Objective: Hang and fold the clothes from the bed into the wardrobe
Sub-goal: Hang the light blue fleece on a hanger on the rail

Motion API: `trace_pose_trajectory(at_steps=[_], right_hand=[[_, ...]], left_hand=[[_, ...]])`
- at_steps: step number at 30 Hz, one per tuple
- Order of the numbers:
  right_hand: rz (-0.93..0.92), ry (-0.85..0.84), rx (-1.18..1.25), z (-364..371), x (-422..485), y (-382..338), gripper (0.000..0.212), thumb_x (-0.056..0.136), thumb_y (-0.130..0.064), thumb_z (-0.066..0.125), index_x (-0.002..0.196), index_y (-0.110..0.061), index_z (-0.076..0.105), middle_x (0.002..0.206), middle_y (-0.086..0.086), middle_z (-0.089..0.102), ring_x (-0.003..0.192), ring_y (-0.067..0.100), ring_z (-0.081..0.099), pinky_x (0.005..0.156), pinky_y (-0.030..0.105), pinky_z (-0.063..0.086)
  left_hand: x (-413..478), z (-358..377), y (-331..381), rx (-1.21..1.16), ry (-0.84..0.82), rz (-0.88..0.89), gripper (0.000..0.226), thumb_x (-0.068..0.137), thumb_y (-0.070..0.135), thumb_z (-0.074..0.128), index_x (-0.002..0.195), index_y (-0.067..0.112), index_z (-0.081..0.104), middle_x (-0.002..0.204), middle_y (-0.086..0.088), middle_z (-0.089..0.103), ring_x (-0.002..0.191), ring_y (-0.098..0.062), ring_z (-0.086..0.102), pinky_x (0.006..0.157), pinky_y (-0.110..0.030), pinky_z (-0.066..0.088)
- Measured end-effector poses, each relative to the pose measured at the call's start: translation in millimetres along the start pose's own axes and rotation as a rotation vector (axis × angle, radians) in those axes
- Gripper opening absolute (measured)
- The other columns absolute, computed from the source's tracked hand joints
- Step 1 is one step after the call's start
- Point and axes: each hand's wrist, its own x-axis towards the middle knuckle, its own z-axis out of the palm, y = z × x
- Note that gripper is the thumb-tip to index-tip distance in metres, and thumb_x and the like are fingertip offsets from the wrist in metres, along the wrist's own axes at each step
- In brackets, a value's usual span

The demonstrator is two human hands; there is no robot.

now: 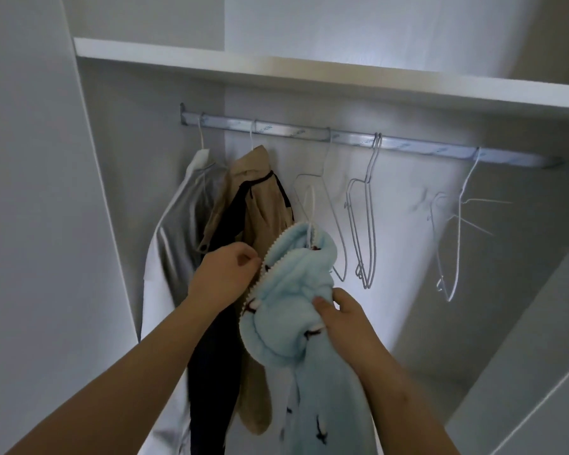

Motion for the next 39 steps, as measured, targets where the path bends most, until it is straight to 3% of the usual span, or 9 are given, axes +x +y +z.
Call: trace_pose_trajectory(at_steps=[7,10,14,21,28,32,34,36,39], right_hand=[[-0.018,0.082,0.039,27.0,93.9,-20.4,0.013,0.097,-0.019,0.047,0.100,-0.016,0.059,0.088,-0.004,0.064,0.073,0.002,0.060,0.052,0.006,0.042],[-0.046,0.149,0.020,39.6,135.2,-34.0,0.018,0.096,-0.017,0.048,0.080,-0.018,0.056,0.075,-0.005,0.061,0.062,0.000,0.055,0.048,0.006,0.039],[-0.113,0.248,0.011,53.5,176.3,-52.6,0.023,0.094,-0.013,0.050,0.072,-0.016,0.054,0.068,-0.004,0.058,0.052,-0.004,0.053,0.046,0.007,0.037],[-0.234,0.356,0.036,60.6,209.3,-75.0,0.020,0.094,-0.012,0.052,0.075,-0.014,0.058,0.066,-0.003,0.061,0.049,-0.003,0.054,0.048,0.009,0.042],[-0.188,0.388,-0.095,54.2,259.8,-73.6,0.012,0.095,-0.016,0.047,0.087,-0.012,0.055,0.078,-0.002,0.058,0.067,0.004,0.052,0.056,0.009,0.042],[-0.052,0.324,-0.008,62.4,267.0,-43.2,0.010,0.098,-0.019,0.044,0.101,-0.014,0.052,0.105,0.010,0.062,0.095,0.022,0.060,0.086,0.036,0.050],[-0.042,0.342,-0.026,62.3,269.0,-38.6,0.014,0.097,-0.021,0.044,0.106,-0.013,0.052,0.108,0.011,0.062,0.099,0.025,0.059,0.091,0.040,0.049],[-0.046,0.343,-0.102,62.8,270.0,-34.0,0.016,0.097,-0.023,0.044,0.106,-0.012,0.051,0.104,0.009,0.061,0.094,0.024,0.059,0.084,0.035,0.049],[-0.071,0.310,-0.206,70.0,266.2,-24.7,0.013,0.096,-0.023,0.046,0.106,-0.015,0.044,0.086,-0.004,0.056,0.072,0.004,0.052,0.051,0.006,0.039]], left_hand=[[120.4,0.0,-13.6,0.019,0.111,0.085,0.019,0.091,0.027,0.055,0.107,0.024,0.063,0.112,0.004,0.058,0.093,-0.009,0.051,0.078,-0.024,0.039],[168.9,-0.1,-23.4,0.091,0.133,0.140,0.025,0.089,0.026,0.058,0.113,0.022,0.061,0.125,-0.002,0.050,0.110,-0.016,0.048,0.092,-0.032,0.042],[218.0,2.4,-33.8,0.157,0.059,0.155,0.043,0.086,0.030,0.060,0.127,0.024,0.051,0.148,-0.005,0.027,0.133,-0.026,0.029,0.107,-0.043,0.032],[253.0,10.8,-54.6,0.063,-0.017,0.152,0.049,0.086,0.024,0.061,0.133,0.022,0.047,0.152,-0.009,0.020,0.137,-0.033,0.024,0.109,-0.049,0.030],[240.8,18.0,-66.0,-0.185,-0.018,0.120,0.060,0.080,-0.009,0.048,0.133,0.017,0.045,0.144,-0.004,0.030,0.129,-0.018,0.034,0.104,-0.019,0.022],[232.2,21.8,-59.8,-0.251,-0.047,0.134,0.057,0.085,-0.003,0.047,0.136,0.023,0.041,0.135,0.009,0.037,0.120,-0.004,0.036,0.099,-0.015,0.024],[227.8,23.8,-55.7,-0.310,-0.034,0.140,0.053,0.088,0.003,0.051,0.130,0.034,0.040,0.120,0.017,0.037,0.102,0.012,0.037,0.089,-0.002,0.026],[225.0,27.4,-52.4,-0.375,-0.028,0.103,0.050,0.089,0.009,0.056,0.122,0.041,0.037,0.118,0.020,0.041,0.094,0.018,0.039,0.079,0.007,0.027],[220.1,32.6,-49.9,-0.453,-0.067,-0.011,0.065,0.086,0.011,0.063,0.139,0.035,0.033,0.139,0.010,0.042,0.124,-0.005,0.041,0.099,-0.014,0.030]])
